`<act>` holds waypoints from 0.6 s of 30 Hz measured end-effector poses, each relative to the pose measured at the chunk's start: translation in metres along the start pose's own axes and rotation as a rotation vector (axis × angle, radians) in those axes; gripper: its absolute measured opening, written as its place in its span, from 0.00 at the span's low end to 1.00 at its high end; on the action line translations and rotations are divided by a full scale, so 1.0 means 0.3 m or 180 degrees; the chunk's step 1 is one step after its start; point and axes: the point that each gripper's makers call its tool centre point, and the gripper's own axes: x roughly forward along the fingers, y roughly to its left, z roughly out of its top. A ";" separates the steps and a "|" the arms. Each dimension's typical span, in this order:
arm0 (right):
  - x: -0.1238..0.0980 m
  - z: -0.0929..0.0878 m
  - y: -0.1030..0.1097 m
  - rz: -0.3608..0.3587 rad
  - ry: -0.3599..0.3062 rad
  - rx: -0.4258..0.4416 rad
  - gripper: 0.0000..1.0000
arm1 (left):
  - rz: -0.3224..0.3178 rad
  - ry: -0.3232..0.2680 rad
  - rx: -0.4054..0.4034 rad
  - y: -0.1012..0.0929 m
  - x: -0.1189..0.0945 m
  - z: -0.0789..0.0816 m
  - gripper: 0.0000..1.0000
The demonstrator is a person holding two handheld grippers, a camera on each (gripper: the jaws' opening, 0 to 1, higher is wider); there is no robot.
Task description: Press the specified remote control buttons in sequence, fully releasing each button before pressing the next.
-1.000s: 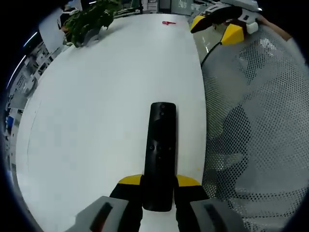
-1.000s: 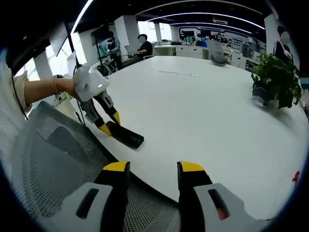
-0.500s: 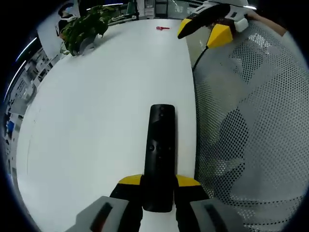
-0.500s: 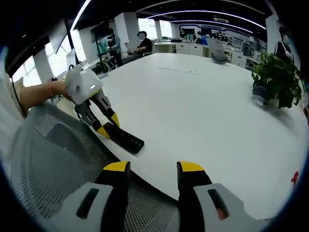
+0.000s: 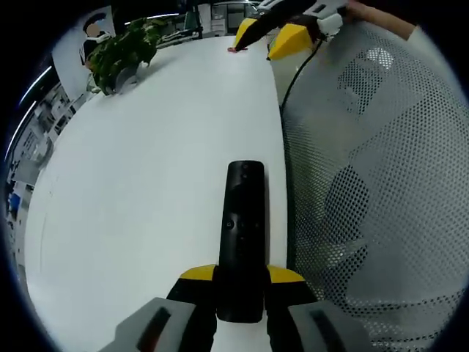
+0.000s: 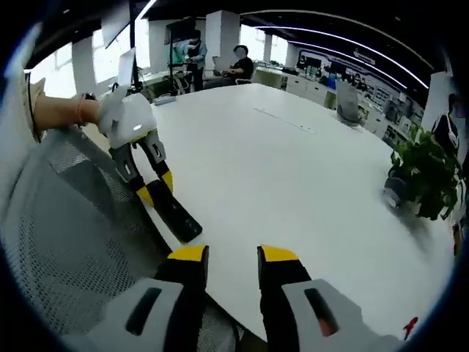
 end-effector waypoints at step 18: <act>0.280 -0.031 0.190 0.1040 0.0821 -0.1178 0.00 | -0.0055 -0.0144 0.0012 -0.001 -0.001 0.001 0.24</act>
